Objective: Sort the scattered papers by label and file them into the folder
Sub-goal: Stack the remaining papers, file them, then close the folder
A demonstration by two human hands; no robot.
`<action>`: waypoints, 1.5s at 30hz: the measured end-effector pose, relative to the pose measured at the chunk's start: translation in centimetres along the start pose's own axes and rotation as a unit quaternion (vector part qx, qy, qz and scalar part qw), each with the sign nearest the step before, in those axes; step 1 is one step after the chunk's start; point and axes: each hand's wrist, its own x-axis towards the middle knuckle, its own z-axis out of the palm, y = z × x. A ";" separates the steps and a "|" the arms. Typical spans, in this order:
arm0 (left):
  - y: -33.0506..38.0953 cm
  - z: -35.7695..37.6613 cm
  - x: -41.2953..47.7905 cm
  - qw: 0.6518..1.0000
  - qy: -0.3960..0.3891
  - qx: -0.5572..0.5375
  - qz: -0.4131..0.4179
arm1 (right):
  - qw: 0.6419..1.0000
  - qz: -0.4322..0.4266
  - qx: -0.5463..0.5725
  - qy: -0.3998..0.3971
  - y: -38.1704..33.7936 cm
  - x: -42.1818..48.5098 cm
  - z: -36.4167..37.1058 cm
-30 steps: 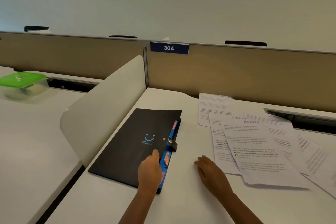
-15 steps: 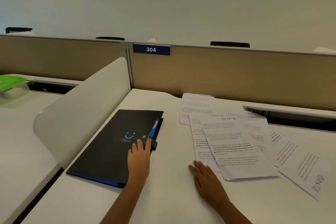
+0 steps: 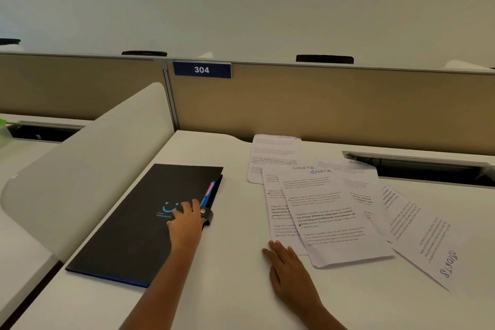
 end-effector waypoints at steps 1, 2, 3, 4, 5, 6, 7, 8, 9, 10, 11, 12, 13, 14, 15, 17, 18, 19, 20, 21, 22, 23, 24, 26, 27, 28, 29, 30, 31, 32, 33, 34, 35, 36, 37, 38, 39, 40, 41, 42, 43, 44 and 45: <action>-0.1 0.3 0.0 1.000 -0.004 0.000 -0.005 | 1.000 0.001 0.000 0.004 0.1 0.0 0.0; -0.1 0.4 0.0 1.000 -0.010 -0.001 -0.009 | 1.000 0.001 0.005 0.004 0.1 0.1 0.1; -0.1 0.5 -0.1 1.000 -0.016 -0.002 -0.014 | 1.000 0.003 0.007 0.006 0.1 0.1 0.1; -0.1 0.5 -0.1 1.000 -0.022 -0.004 -0.019 | 1.000 0.003 0.007 0.009 0.1 0.1 0.1; -0.1 0.6 0.0 0.999 -0.027 -0.007 -0.024 | 1.000 0.002 0.005 0.011 0.1 0.1 0.2; -0.1 0.6 0.1 0.999 -0.029 -0.010 -0.029 | 1.000 0.001 0.004 0.013 0.2 0.1 0.2; -0.1 0.7 0.2 0.999 -0.032 -0.012 -0.034 | 1.000 0.001 0.006 0.013 0.1 0.1 0.2; -0.1 0.8 0.3 0.999 -0.034 -0.015 -0.037 | 1.000 0.002 0.008 0.015 0.1 0.1 0.2; 0.1 0.9 0.3 0.998 -0.038 -0.021 -0.040 | 1.000 0.003 0.011 0.018 0.1 0.1 0.2; 0.3 0.8 0.3 0.998 -0.042 -0.033 -0.045 | 1.000 0.002 0.012 0.023 0.1 0.1 0.1; 0.6 0.6 0.2 0.996 -0.048 -0.047 -0.057 | 1.000 0.002 0.011 0.026 0.1 0.1 0.1; 1.0 0.4 0.1 0.994 -0.055 -0.061 -0.070 | 1.000 0.001 0.009 0.030 0.1 0.1 0.0; 1.3 0.3 0.1 0.993 -0.060 -0.070 -0.079 | 0.999 0.000 0.008 0.034 0.0 0.1 0.0; 1.7 0.2 0.1 0.992 -0.065 -0.071 -0.086 | 0.999 -0.002 0.008 0.038 0.0 0.1 0.0; 2.0 0.2 0.0 0.992 -0.067 -0.064 -0.090 | 0.999 -0.004 0.009 0.042 0.0 0.0 0.1; 2.4 0.3 -0.6 0.993 -0.057 -0.045 -0.090 | 0.999 -0.010 0.013 0.048 0.1 0.0 0.1; 2.5 0.4 -0.9 0.995 -0.047 -0.031 -0.088 | 0.999 -0.012 0.015 0.050 0.1 0.0 0.1; 2.6 0.6 -1.2 0.995 -0.037 -0.021 -0.087 | 0.998 -0.013 0.017 0.051 0.1 0.0 0.1; 2.7 0.9 -1.5 0.996 -0.029 -0.021 -0.085 | 0.998 -0.014 0.019 0.051 0.2 0.0 0.1; 2.8 1.2 -1.8 0.996 -0.024 -0.028 -0.085 | 0.998 -0.015 0.021 0.051 0.1 0.0 0.1; 2.9 1.5 -2.0 0.995 -0.023 -0.037 -0.089 | 0.998 -0.015 0.023 0.053 0.1 0.0 0.0; 3.0 1.8 -2.2 0.994 -0.019 -0.053 -0.093 | 0.998 -0.016 0.026 0.054 0.1 0.0 0.0; 3.1 1.8 -2.6 0.993 -0.011 -0.077 -0.093 | 0.998 -0.017 0.026 0.054 0.1 0.0 -0.1; 3.5 2.1 -3.2 0.991 0.012 -0.111 -0.070 | 0.998 -0.020 0.026 0.053 0.0 0.0 -0.2; 3.7 2.3 -3.5 0.990 0.006 -0.125 -0.072 | 0.998 -0.024 0.028 0.050 0.0 0.0 -0.3; 4.0 2.7 -3.9 0.986 -0.013 -0.147 -0.072 | 0.998 -0.027 0.028 0.046 0.0 0.0 -0.5; 4.3 2.9 -4.3 0.984 -0.026 -0.160 -0.068 | 0.998 -0.029 0.028 0.040 0.0 -0.1 -0.7; 4.7 2.8 -4.8 0.984 -0.020 -0.161 -0.068 | 0.999 -0.030 0.027 0.032 0.1 -0.1 -0.9; 5.1 2.9 -5.3 0.985 -0.004 -0.163 -0.065 | 0.999 -0.030 0.025 0.025 0.3 -0.2 -1.3; 5.6 3.2 -5.7 0.985 0.007 -0.161 -0.063 | 0.999 -0.029 0.021 0.020 0.6 -0.4 -1.6; 6.0 3.5 -6.0 0.986 0.015 -0.154 -0.064 | 0.999 -0.026 0.018 0.016 1.1 -0.5 -2.1; 6.5 3.6 -6.6 0.987 0.008 -0.153 -0.058 | 0.999 -0.026 0.012 0.018 1.7 -0.8 -2.5; 7.2 3.7 -7.2 0.987 0.015 -0.148 -0.053 | 0.999 -0.026 0.008 0.022 2.4 -1.0 -3.0; 7.8 3.7 -7.6 0.987 0.017 -0.153 -0.047 | 0.999 -0.023 0.003 0.024 3.1 -1.3 -3.5; 8.5 3.8 -8.1 0.984 0.006 -0.171 -0.039 | 1.000 -0.014 0.000 0.021 3.8 -1.5 -4.0; 9.4 3.7 -8.7 0.983 -0.006 -0.183 -0.024 | 1.000 0.000 -0.001 0.021 4.6 -1.8 -4.6; 10.2 3.7 -9.0 0.981 -0.023 -0.191 -0.012 | 1.000 0.013 0.002 0.021 5.4 -2.2 -5.1; 11.0 3.9 -9.1 0.981 -0.036 -0.192 0.005 | 1.000 0.023 0.004 0.019 6.1 -2.5 -5.7; 11.8 4.5 -9.3 0.981 -0.049 -0.185 0.038 | 0.999 0.028 0.001 0.016 6.8 -2.8 -6.2; 12.7 4.6 -9.6 0.982 -0.033 -0.179 0.060 | 0.999 0.030 -0.006 0.015 7.5 -3.1 -6.7; 13.6 3.8 -10.1 0.981 -0.019 -0.178 0.067 | 0.999 0.036 -0.010 0.010 8.1 -3.4 -7.1; 14.4 2.7 -10.6 0.980 -0.010 -0.184 0.074 | 0.999 0.047 -0.015 0.008 8.7 -3.6 -7.4; 15.2 2.2 -10.8 0.977 -0.004 -0.199 0.079 | 0.998 0.062 -0.013 0.013 9.3 -3.7 -7.7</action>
